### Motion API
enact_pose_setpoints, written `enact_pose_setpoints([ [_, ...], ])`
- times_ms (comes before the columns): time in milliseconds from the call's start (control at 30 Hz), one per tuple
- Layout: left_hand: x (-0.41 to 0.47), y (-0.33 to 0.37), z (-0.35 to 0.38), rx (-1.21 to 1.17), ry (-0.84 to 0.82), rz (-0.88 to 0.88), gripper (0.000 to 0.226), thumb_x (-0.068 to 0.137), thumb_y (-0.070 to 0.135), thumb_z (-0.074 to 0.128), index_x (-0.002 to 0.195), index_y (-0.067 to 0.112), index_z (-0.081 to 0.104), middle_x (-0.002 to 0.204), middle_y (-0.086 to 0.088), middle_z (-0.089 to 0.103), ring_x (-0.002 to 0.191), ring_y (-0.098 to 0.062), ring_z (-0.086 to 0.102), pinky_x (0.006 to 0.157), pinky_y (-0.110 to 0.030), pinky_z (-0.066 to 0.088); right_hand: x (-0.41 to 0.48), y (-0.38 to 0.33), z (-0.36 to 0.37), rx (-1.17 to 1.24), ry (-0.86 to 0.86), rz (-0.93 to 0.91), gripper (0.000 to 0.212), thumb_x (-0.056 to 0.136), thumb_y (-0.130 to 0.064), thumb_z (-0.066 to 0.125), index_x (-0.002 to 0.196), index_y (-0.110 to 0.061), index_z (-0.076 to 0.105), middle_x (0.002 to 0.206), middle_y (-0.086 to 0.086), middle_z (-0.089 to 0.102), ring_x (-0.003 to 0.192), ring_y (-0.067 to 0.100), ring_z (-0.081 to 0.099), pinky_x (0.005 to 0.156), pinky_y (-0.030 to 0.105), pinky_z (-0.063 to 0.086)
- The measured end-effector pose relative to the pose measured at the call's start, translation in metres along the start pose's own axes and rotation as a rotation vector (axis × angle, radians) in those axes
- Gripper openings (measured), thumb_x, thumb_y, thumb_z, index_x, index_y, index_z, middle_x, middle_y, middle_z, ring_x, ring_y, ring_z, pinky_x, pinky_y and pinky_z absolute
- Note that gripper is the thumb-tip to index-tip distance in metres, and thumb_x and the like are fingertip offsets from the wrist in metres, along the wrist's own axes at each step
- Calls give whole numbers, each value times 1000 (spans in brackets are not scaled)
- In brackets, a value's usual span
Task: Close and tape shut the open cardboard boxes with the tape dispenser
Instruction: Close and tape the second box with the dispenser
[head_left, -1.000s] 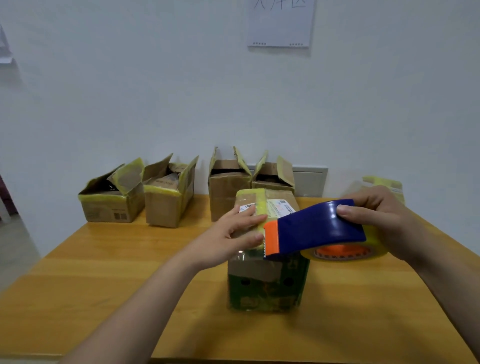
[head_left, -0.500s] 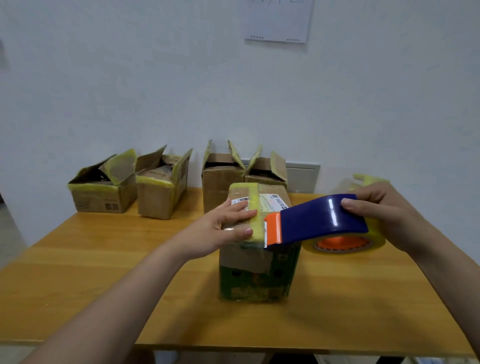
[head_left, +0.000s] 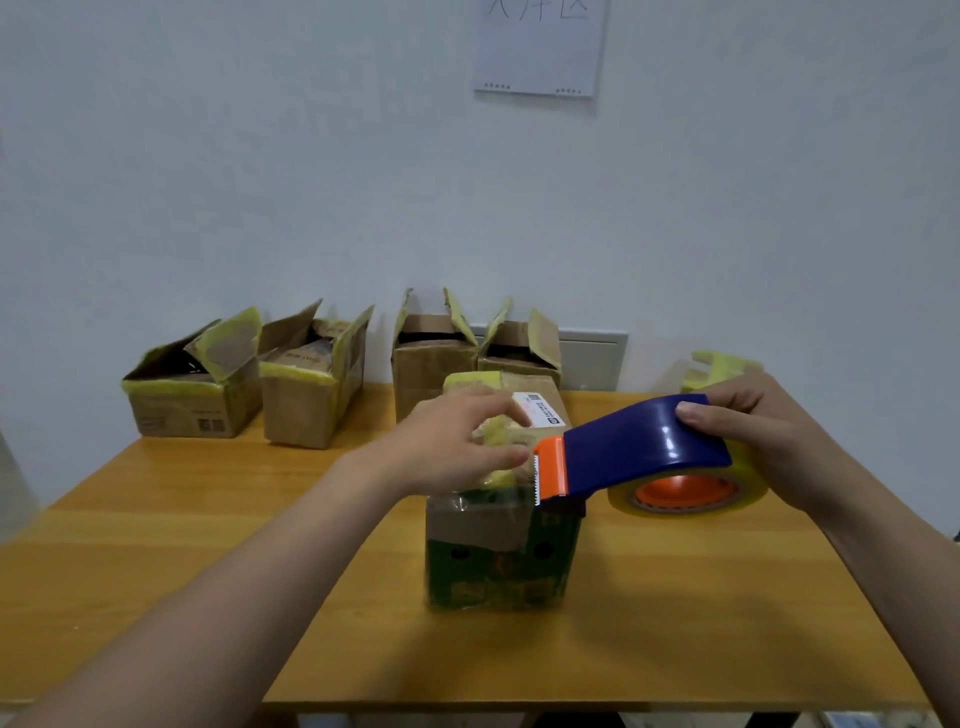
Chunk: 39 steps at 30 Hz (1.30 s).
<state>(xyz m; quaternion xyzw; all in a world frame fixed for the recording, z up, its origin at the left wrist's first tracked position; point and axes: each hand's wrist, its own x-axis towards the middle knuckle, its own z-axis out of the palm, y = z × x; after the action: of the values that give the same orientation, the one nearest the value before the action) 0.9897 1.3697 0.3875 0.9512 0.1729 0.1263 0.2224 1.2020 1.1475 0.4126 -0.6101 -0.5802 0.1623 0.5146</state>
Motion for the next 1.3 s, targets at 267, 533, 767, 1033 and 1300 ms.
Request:
enact_pose_setpoints([
  [267, 13, -22, 24, 100, -142, 68, 49, 108, 57, 30, 156, 56, 25, 169, 24, 15, 159, -8, -2, 128, -52, -1, -9, 7, -8, -14, -25, 21, 50, 78, -64, 71, 79, -15, 80, 80, 12, 75, 76, 24, 71, 70, 26, 53],
  [533, 13, -21, 24, 159, -157, 77, 48, 107, 59, 24, 155, 58, 22, 170, 23, 12, 158, -7, -2, 128, -52, -2, -6, 13, -27, 4, -6, 28, 69, 71, -64, 77, 67, 4, 69, 65, 26, 61, 63, 28, 58, 64, 28, 45],
  [767, 14, -11, 21, 183, -163, 85, 48, 109, 55, 27, 156, 54, 28, 170, 21, 16, 158, -7, 1, 127, -50, 0, -30, 28, -50, 46, 122, 43, 57, 75, -52, 77, 63, 4, 70, 62, 20, 65, 58, 21, 62, 60, 22, 50],
  [1033, 27, 28, 21, 204, -59, -19, 44, 98, 65, 49, 121, 28, 57, 127, 8, 50, 115, -17, 50, 98, -38, 47, -27, 31, -39, -17, 133, 12, 38, 86, -35, 66, 74, 0, 76, 69, 20, 69, 63, 28, 64, 64, 24, 50],
  [1300, 36, 30, 44, 261, -7, -11, 40, 98, 69, 41, 108, 31, 47, 134, 5, 55, 118, -19, 51, 119, -57, 28, -35, 6, -44, -187, 85, -41, 39, 85, -37, 65, 85, -1, 78, 76, 15, 75, 73, 33, 70, 66, 34, 52],
])
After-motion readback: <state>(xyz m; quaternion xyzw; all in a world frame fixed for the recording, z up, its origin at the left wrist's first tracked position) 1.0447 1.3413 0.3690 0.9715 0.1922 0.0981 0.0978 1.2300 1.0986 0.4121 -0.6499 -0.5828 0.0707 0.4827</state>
